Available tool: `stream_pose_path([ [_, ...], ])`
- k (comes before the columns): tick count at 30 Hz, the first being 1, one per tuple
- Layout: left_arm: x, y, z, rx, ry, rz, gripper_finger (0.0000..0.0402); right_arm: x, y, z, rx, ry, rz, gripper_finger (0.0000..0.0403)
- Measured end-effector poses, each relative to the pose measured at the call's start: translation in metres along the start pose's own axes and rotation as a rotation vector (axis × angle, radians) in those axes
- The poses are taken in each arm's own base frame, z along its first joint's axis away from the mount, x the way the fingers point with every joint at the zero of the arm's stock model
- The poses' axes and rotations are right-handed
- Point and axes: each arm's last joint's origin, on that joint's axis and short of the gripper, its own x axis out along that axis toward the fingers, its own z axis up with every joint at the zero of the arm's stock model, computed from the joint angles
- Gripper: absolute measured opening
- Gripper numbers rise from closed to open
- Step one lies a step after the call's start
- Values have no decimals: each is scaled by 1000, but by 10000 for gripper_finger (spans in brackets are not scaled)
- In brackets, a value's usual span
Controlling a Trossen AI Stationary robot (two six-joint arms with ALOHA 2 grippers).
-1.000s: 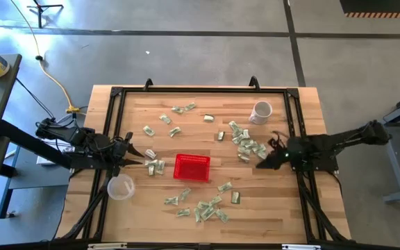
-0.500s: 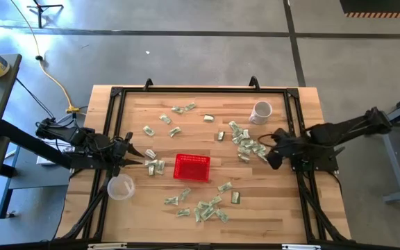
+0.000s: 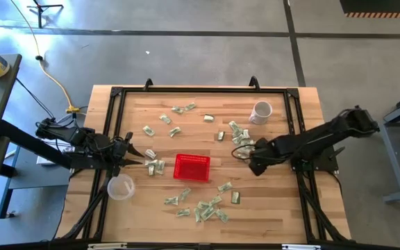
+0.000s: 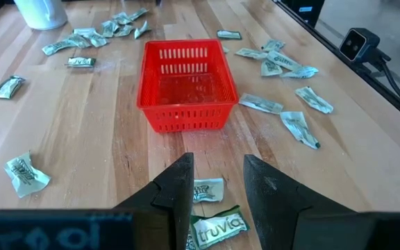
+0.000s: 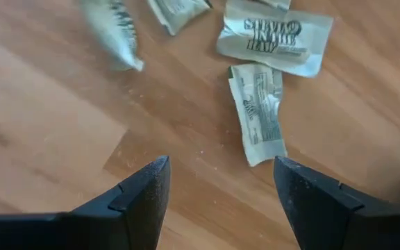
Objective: Pick and place Stevia / Truvia into bins
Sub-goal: Put the green stevia packet into the red basket
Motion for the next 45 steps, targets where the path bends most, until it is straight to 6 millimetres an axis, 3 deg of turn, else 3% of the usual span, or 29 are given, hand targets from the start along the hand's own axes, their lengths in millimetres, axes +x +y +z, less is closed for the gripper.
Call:
stream_pose_path([
  [9,0,0,0,0,0,0,161,22,0,16,93,14,-110,247],
  [20,0,0,0,0,0,0,161,52,-8,27,67,104,-75,237],
  [25,0,0,0,0,0,0,161,52,-13,32,13,118,-57,177],
  [33,0,0,0,0,0,0,161,53,-11,41,-4,152,54,20],
  [37,0,0,0,0,0,0,161,47,5,46,-17,142,157,15],
  [45,0,0,0,0,-3,0,161,-18,87,85,-195,-169,636,7],
])
